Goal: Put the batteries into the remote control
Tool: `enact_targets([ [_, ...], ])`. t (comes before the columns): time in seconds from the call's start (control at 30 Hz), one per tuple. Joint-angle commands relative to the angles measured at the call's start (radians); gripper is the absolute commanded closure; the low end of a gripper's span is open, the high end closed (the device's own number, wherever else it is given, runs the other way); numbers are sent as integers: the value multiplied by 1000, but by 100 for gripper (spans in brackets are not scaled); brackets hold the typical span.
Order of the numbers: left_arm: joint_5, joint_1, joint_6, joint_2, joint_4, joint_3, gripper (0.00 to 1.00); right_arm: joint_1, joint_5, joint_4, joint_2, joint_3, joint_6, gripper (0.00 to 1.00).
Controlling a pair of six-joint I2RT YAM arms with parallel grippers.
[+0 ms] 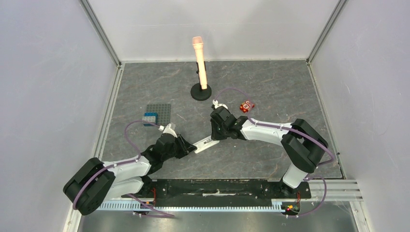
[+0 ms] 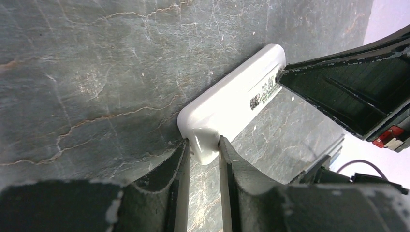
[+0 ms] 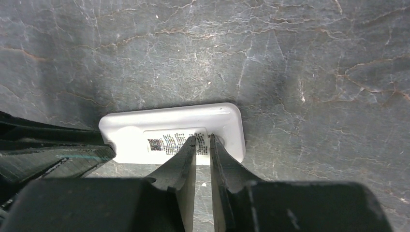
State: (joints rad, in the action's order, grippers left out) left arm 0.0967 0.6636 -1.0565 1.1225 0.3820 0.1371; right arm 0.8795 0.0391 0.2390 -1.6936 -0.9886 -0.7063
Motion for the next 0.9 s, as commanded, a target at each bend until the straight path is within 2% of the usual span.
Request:
enact_targets([
  [0.0,-201,90,-42,28,57,25,78,85,-427,-94,-26,45,-196,91],
  [0.17,-245,99,-40,9,14,18,78,84,-161,106,5,-79,-93,88],
  [0.4,-299,100,-37,-71,-112,15,77,84,70,252,4,-212,13,74],
  [0.57,-304,99,-30,-95,-130,9,76,84,90,261,9,-220,22,66],
  [0.7,-294,100,-17,-85,-128,23,74,84,66,264,0,-199,-14,65],
  [0.87,-284,100,-14,-78,-113,27,74,74,51,249,-3,-151,-63,69],
])
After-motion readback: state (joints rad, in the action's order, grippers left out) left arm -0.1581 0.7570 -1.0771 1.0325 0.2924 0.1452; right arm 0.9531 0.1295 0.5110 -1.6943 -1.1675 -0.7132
